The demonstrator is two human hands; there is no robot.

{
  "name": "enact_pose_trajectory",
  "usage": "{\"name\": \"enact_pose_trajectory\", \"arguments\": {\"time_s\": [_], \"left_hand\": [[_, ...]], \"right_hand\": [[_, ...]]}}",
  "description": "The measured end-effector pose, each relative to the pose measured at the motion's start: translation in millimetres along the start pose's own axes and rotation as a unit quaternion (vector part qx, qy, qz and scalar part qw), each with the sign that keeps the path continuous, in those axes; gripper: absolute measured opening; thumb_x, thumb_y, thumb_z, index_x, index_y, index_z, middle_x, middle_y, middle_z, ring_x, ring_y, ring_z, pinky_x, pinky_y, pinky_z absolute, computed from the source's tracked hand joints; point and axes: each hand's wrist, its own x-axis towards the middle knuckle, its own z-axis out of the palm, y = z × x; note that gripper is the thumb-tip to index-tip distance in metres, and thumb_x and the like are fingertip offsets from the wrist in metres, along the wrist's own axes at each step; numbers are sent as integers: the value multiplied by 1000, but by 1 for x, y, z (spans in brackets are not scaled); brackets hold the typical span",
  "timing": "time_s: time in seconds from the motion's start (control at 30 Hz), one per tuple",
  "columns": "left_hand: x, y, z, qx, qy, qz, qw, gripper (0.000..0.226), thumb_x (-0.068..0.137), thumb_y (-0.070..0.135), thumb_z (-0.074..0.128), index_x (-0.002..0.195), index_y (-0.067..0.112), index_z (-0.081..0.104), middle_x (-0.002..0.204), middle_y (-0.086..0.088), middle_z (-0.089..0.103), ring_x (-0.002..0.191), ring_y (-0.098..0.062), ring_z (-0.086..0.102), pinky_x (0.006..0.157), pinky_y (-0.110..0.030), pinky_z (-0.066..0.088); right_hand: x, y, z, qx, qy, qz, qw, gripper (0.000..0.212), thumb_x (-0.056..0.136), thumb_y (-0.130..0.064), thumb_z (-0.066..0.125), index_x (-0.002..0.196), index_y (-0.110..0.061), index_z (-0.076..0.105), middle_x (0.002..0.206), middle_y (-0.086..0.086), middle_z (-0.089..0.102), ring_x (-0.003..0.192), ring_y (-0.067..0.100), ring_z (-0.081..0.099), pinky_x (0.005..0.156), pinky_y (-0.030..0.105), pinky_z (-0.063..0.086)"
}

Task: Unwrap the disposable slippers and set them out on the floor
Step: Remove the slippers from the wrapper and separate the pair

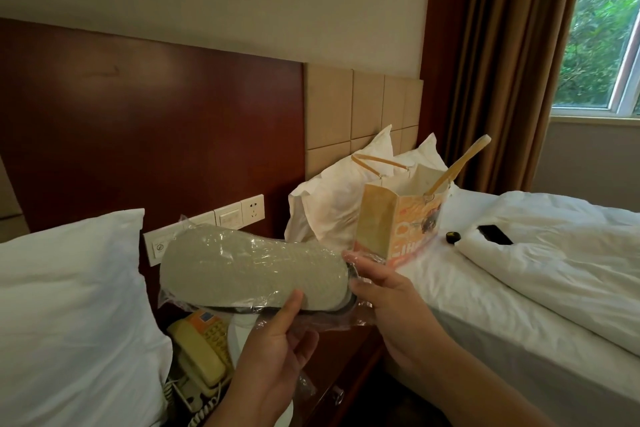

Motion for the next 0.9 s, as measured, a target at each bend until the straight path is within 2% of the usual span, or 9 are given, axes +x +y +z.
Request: {"name": "enact_pose_trajectory", "arguments": {"time_s": [0.13, 0.27, 0.37, 0.47, 0.53, 0.63, 0.77, 0.83, 0.9], "left_hand": [[1, -1, -2, 5, -1, -13, 1000, 41, 66, 28, 81, 104, 19, 69, 90, 1, 79, 83, -18, 72, 77, -38, 53], [2, -4, -2, 5, -7, -20, 1000, 42, 63, 28, 82, 102, 19, 70, 92, 0, 79, 73, -14, 75, 74, -37, 54], [4, -4, -4, -7, -4, -12, 1000, 39, 66, 28, 81, 103, 19, 70, 89, 0, 79, 70, -14, 75, 71, -36, 53], [6, -4, -5, -7, -9, -4, 1000, 40, 70, 29, 80, 107, 19, 69, 91, -1, 79, 73, -14, 75, 69, -35, 53], [6, -4, -7, -7, -11, -5, 1000, 43, 69, 32, 81, 107, 19, 69, 94, -1, 79, 76, -15, 76, 69, -35, 53], [6, 4, -11, -51, 0, -16, 999, 50, 61, 36, 85, 105, 18, 69, 99, -7, 79, 80, -21, 76, 72, -38, 56], [10, 21, -26, -147, 57, 12, 987, 57, 63, 30, 85, 114, 13, 68, 106, -10, 76, 91, -26, 75, 72, -41, 60], [12, 25, -30, -161, 60, 15, 985, 51, 66, 27, 84, 112, 10, 69, 114, -11, 73, 105, -30, 70, 76, -42, 60], [13, 25, -30, -158, 55, 11, 986, 42, 70, 22, 83, 108, 9, 71, 117, -10, 73, 108, -32, 70, 74, -42, 61]], "right_hand": [[-2, 1, -6, 44, -20, 18, 999, 41, 89, 13, 54, 107, -16, 77, 111, -4, 74, 98, 22, 72, 70, 35, 59], [-2, 3, -7, 69, -18, 47, 996, 32, 93, 8, 53, 94, -9, 80, 105, 6, 76, 97, 25, 73, 73, 43, 60], [-6, 5, -5, 78, -68, 72, 992, 29, 94, -1, 59, 111, -17, 76, 110, 11, 74, 99, 31, 72, 77, 46, 60], [-11, 8, -2, 24, -98, 74, 992, 48, 87, 3, 66, 121, -31, 69, 114, 10, 74, 100, 35, 71, 81, 42, 60], [-12, 9, -1, -23, -83, 56, 995, 53, 86, 6, 66, 119, -35, 69, 108, 6, 76, 97, 34, 72, 79, 39, 61], [-9, 10, -5, -11, -50, 53, 997, 55, 86, 13, 60, 110, -34, 74, 100, 3, 78, 91, 34, 74, 71, 35, 62], [-6, 16, -20, -5, -30, 61, 998, 54, 80, 16, 62, 109, -28, 76, 119, 5, 66, 95, 31, 73, 72, 35, 62], [-6, 22, -24, -16, -31, 50, 998, 47, 77, 3, 74, 110, -30, 75, 113, 3, 72, 94, 29, 73, 74, 35, 61], [-8, 27, -22, -46, -6, 35, 998, 49, 62, -31, 92, 108, -30, 75, 108, 4, 75, 88, 31, 73, 77, 41, 61]]}}
